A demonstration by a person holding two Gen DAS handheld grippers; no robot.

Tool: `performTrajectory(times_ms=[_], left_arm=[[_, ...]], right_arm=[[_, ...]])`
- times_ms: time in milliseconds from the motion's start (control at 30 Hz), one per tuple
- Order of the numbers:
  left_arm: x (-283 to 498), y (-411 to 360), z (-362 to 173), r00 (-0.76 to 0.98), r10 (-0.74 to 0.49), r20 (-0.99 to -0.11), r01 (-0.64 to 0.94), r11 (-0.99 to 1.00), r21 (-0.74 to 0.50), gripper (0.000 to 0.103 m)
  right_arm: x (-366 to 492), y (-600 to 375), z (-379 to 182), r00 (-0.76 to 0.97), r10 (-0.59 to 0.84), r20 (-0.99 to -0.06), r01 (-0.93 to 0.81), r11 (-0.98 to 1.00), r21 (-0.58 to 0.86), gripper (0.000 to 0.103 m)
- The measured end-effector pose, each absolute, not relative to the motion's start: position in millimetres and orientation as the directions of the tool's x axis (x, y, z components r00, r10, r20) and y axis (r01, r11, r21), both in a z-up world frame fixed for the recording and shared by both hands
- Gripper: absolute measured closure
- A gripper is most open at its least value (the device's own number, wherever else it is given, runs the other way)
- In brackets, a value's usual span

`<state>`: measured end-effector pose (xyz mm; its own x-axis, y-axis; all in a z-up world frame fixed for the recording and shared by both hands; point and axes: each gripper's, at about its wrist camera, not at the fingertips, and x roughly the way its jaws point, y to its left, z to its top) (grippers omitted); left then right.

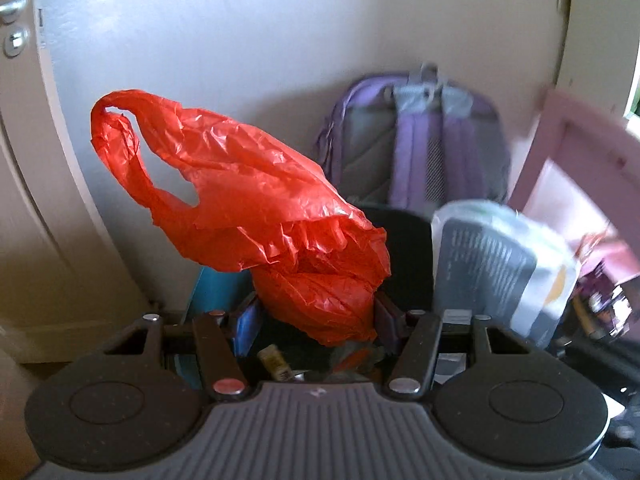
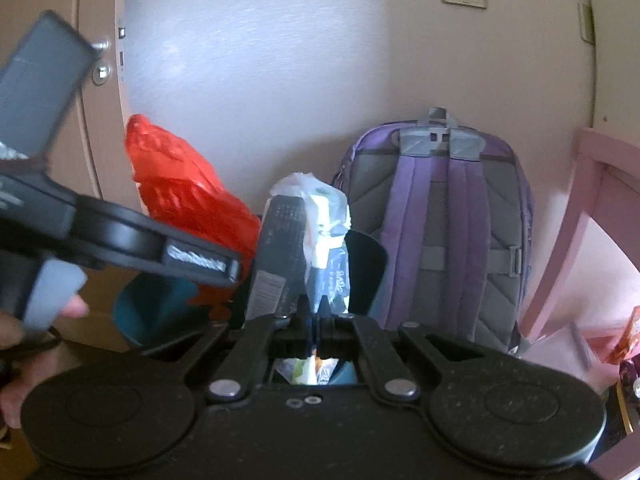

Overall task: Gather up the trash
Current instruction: 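Open the left tool to drop the red bag while the right tool releases the packet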

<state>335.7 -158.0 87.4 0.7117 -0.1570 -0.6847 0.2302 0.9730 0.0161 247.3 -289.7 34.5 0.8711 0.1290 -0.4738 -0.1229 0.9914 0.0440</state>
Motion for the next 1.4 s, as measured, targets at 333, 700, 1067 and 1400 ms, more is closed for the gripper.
performTrajectory(times_ms=[333,700,1067,1400], left_arm=[[360.6,-165.6,54.6,0.645,-0.105,-0.757,0.271,0.957,0.099,0.044],[376.8,-167.0,28.5,0.582,-0.083,-0.809,0.273,0.957,0.098,0.042],[365.7,-152.7,40.8,0.605,-0.106,-0.789,0.237,0.970,0.051,0.029],[319.8,-118.9,82.3,0.665,-0.136,-0.734,0.221,0.975,0.020,0.029]], right_arm=[[270.3,-282.6,14.7,0.819,0.126,-0.559,-0.155,0.988,-0.003,0.102],[270.9,-277.1,8.8,0.805,0.100,-0.584,-0.148,0.988,-0.034,0.081],[261.4,-276.9,18.5,0.815,0.087,-0.573,-0.125,0.992,-0.027,0.079],[225.1,-264.7,45.4,0.829,0.120,-0.547,-0.145,0.989,-0.003,0.075]])
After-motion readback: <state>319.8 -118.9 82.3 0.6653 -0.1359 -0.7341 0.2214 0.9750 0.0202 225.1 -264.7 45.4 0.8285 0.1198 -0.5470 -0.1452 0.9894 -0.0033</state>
